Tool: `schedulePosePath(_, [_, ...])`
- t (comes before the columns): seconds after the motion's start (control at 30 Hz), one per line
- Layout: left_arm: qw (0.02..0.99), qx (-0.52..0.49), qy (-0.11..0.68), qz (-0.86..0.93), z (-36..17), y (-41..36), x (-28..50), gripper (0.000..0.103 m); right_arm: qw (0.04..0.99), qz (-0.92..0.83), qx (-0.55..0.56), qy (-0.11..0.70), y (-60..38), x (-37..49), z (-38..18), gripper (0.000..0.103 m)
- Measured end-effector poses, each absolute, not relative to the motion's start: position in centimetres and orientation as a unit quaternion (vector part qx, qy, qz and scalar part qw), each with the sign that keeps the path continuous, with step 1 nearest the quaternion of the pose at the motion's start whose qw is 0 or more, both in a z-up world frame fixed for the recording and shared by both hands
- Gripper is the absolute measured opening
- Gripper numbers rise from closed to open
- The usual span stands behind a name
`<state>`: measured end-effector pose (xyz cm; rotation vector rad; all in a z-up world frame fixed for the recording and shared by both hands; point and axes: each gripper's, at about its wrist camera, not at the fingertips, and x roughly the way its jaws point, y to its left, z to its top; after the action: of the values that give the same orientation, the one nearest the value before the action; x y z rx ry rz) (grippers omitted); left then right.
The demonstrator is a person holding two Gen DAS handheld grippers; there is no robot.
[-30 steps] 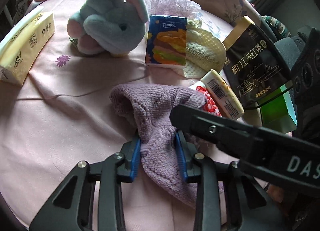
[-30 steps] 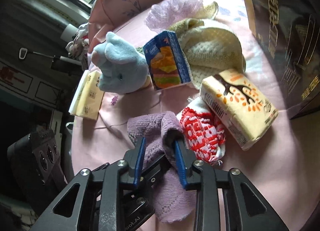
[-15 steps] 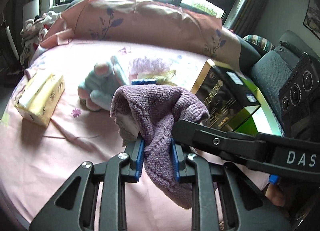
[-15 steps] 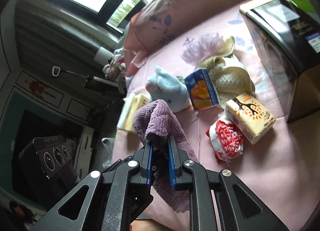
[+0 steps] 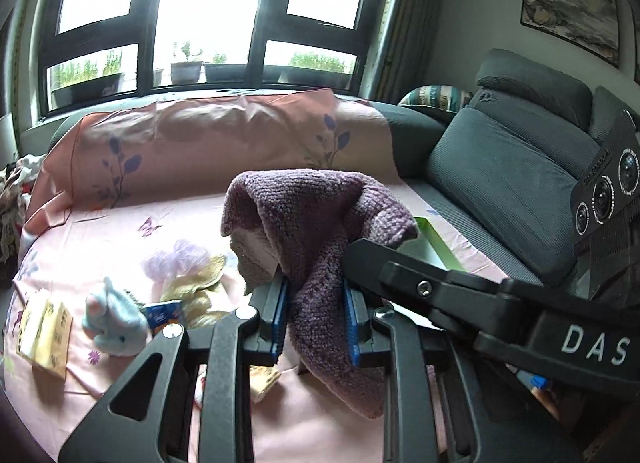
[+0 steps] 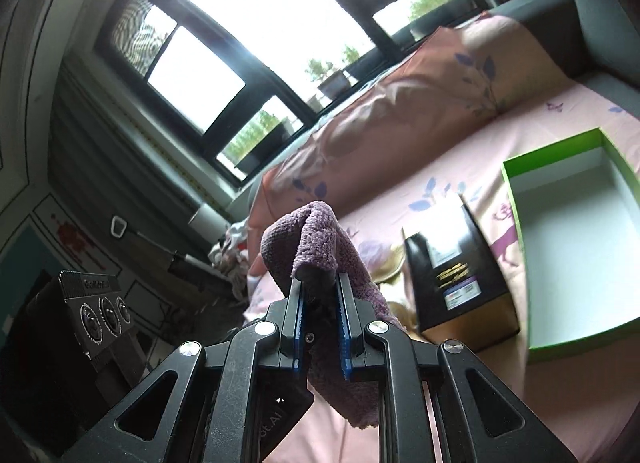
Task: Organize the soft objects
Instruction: 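Carry the lilac towel with the right tool into the green-rimmed box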
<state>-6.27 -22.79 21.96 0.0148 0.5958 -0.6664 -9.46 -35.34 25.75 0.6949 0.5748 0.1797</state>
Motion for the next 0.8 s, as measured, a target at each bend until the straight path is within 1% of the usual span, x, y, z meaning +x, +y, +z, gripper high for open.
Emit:
schedulePosePath(0.17, [0.885, 0.023, 0.288, -0.364, 21.9, -28.3, -6.1, 0.021, 0.895, 0.056, 0.371, 0.242, -40.8, -10.6, 24.9, 0.017])
schedulePosePath(0.27, [0.876, 0.045, 0.29, -0.383, 20.9, -31.5, -6.3, 0.02, 0.887, 0.032, 0.399, 0.231, -43.6, -11.4, 23.5, 0.017])
schedulePosePath(0.4, [0.858, 0.055, 0.314, -0.402, 19.0, -35.1, -5.4, 0.021, 0.872, 0.008, 0.436, 0.222, -47.0, -11.7, 21.3, 0.017])
schedulePosePath(0.63, [0.829, 0.086, 0.357, -0.422, 15.2, -40.5, -4.4, 0.021, 0.841, -0.056, 0.481, 0.243, -50.9, -11.9, 17.6, 0.017])
schedulePosePath(0.8, [0.814, 0.093, 0.383, -0.427, 12.9, -42.6, -4.0, 0.021, 0.827, -0.109, 0.483, 0.266, -52.4, -12.2, 15.9, 0.017])
